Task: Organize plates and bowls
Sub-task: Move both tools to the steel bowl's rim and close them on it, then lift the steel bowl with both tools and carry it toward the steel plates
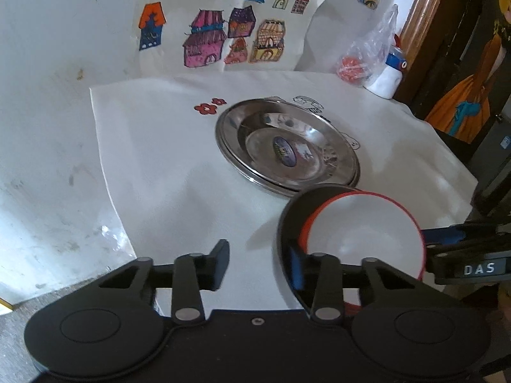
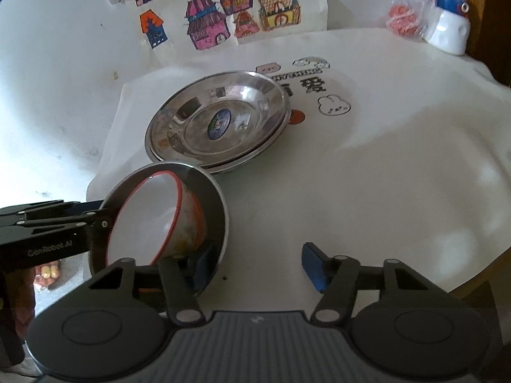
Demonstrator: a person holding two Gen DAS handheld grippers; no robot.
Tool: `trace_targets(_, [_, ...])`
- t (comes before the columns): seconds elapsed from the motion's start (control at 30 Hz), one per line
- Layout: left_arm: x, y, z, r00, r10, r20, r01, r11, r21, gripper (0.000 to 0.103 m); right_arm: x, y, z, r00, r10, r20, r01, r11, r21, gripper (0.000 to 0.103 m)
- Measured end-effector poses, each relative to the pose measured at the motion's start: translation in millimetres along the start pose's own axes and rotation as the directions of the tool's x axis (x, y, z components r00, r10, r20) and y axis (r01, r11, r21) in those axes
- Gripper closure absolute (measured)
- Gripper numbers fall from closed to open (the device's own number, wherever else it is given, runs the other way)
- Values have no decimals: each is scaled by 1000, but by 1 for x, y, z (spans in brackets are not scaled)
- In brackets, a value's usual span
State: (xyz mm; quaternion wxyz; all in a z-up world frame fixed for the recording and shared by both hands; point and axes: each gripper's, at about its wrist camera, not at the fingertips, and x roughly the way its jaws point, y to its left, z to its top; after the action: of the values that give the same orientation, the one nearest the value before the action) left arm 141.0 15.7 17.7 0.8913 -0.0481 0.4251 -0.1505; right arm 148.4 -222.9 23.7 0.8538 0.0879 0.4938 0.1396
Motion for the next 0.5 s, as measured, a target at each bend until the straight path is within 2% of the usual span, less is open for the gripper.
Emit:
trace_targets(0.03, [0,0,0,1000,-5,-7,5,1000,-4,69,1,2,1,1000,3,-6,-3,1000,0,46])
trace_targets(0.17, [2,1,3,999,-29,-27,29,999,-19,77,4,5,2,999,34,-18,-33,999,14,62])
trace_targets(0.3, [5,6,6,998,-49,-45,47,998,-51,77,4,6,2,997,71,-22,-70,997,32,73])
trace_targets(0.4, [5,6,6,998,-53,-44,51,997,-55,78,5,4,3,996,86,-26,-84,995,54,75])
trace_targets(0.5, [6,4,5,997,-67,-43,64,996,-59,86,5,1,1,995,97,-27,-95,992,87,76])
